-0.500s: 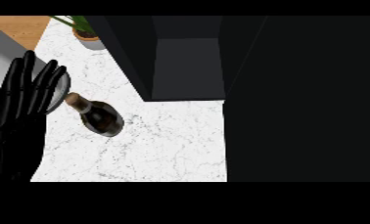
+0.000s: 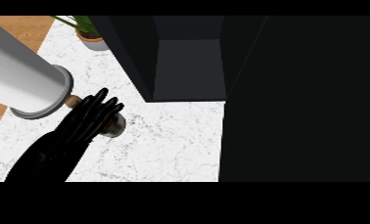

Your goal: Pick up the wine, place it into the cabinet and close the cabinet

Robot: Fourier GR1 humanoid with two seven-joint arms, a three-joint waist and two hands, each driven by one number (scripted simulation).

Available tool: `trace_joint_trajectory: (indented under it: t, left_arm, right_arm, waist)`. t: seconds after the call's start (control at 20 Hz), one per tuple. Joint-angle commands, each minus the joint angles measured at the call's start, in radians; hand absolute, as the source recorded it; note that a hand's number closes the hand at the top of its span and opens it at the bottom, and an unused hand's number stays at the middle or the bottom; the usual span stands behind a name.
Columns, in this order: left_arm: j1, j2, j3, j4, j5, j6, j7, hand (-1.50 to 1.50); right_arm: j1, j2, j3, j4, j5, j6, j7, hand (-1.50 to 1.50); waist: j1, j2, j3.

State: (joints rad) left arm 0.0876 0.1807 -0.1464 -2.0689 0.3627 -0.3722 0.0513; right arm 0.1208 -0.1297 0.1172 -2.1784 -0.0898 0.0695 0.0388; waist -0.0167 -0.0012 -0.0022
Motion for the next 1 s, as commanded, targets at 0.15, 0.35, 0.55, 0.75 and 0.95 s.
trace_joint_trajectory:
  t: [0.15, 0.35, 0.55, 0.75, 0.95]
  left_arm:
    - [0.113, 0.107, -0.009, -0.158, 0.33, -0.105, 0.178, -1.5]
    - [0.133, 0.133, 0.027, -0.25, 0.412, -0.063, 0.253, -1.5]
    - [0.099, 0.158, 0.074, -0.299, 0.478, -0.012, 0.325, -1.5]
    - [0.077, 0.163, 0.127, -0.306, 0.524, 0.025, 0.347, -1.5]
    - [0.062, 0.147, 0.11, -0.366, 0.538, 0.11, 0.407, -1.5]
  right_arm:
    - [0.09, -0.041, 0.016, -0.173, -0.107, 0.057, 0.132, -1.5]
    - [0.103, -0.059, -0.002, -0.214, -0.113, 0.074, 0.183, -1.5]
    - [-0.003, -0.057, -0.011, -0.288, -0.134, 0.02, 0.35, -1.5]
    - [-0.008, -0.047, 0.008, -0.364, -0.126, -0.008, 0.414, -1.5]
    - [-0.075, -0.007, 0.1, -0.328, -0.013, -0.058, 0.456, -1.5]
  waist:
    - [0.018, -0.003, 0.002]
    - [0.018, -0.001, 0.002]
    - [0.019, 0.0, 0.002]
    - [0.016, 0.0, 0.002]
    - [0.02, -0.001, 0.002]
